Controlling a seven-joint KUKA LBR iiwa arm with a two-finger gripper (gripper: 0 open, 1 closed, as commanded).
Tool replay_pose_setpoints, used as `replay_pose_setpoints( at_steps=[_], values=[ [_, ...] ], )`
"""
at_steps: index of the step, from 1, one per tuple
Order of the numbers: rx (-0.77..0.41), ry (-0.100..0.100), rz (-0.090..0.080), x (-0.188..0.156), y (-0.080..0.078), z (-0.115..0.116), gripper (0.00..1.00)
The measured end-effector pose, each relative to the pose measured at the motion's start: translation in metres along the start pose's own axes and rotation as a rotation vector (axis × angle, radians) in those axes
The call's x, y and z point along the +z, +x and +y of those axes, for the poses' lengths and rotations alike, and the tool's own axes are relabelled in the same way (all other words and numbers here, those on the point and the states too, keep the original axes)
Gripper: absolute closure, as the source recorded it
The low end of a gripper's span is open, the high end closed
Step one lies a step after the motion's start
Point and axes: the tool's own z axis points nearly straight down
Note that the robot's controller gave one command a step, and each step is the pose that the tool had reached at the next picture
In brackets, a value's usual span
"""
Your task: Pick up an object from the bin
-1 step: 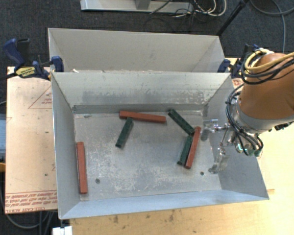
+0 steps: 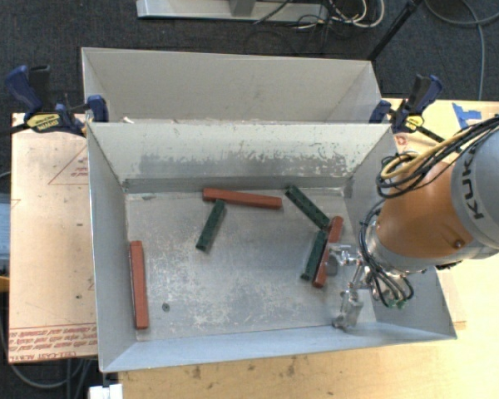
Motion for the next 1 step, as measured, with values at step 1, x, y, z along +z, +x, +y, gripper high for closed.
replay_pose_setpoints(
  at_steps=[1],
  values=[
    [0.101, 0.0, -0.003, 0.0015, -0.0238, 0.0118, 0.0]
  ],
)
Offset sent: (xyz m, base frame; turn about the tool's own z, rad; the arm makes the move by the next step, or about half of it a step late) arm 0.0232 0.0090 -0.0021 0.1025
